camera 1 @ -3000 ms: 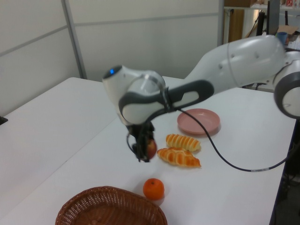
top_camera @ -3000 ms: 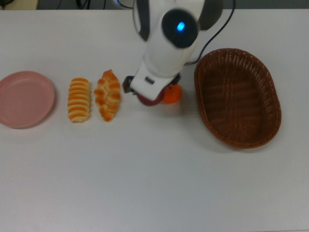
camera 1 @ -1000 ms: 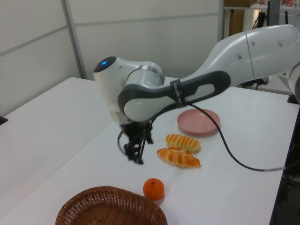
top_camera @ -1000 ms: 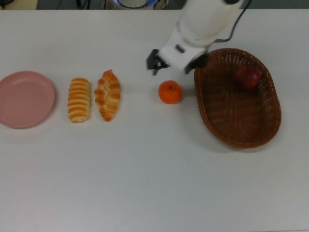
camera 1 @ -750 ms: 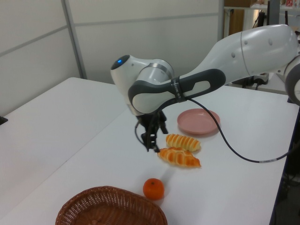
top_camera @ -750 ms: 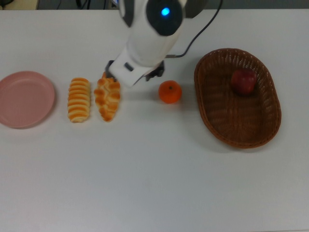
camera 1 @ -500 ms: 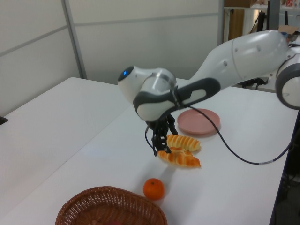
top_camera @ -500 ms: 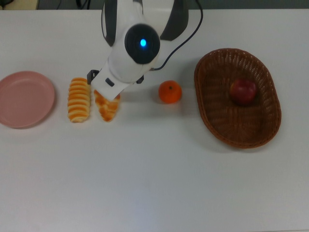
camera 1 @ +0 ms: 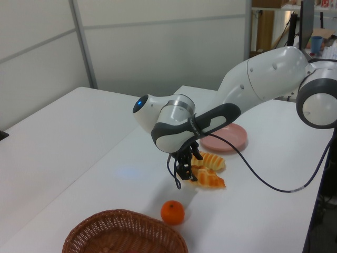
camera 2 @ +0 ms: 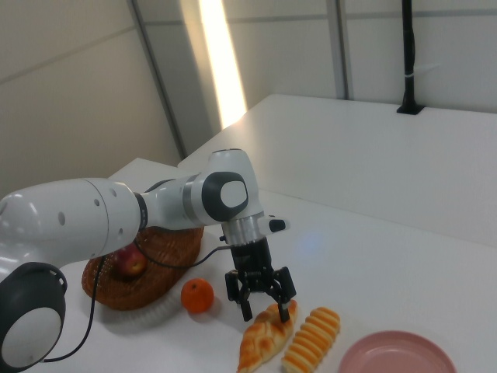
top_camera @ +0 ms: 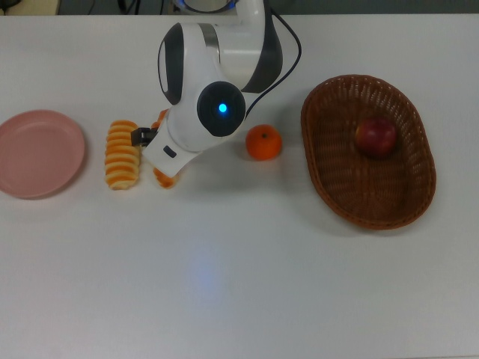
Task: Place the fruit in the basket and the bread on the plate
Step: 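Move the open gripper back over the braided bread and lower, then close the gripper on the braided bread and lift it, then carry the braided bread onto the pink plate and open, then move the gripper to the orange and close around it, then lift the orange and lower it into the basket, release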
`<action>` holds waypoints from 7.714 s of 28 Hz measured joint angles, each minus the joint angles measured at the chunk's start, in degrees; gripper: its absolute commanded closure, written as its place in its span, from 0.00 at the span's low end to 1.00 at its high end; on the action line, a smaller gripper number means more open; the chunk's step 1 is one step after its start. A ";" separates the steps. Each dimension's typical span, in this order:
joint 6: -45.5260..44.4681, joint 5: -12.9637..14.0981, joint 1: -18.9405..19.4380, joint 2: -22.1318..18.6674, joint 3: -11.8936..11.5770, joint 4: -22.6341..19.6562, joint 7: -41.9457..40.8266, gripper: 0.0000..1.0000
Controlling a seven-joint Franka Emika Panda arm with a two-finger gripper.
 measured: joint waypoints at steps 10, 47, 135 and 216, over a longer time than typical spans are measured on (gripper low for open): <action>0.78 -1.91 0.01 0.99 0.00 -0.05 0.00 1.00; 1.46 5.95 -11.44 -7.57 -0.32 5.18 -7.09 1.00; 5.22 9.23 18.04 -0.09 -2.06 0.07 -2.72 0.00; 17.00 5.59 21.73 -3.63 7.30 3.67 11.27 0.00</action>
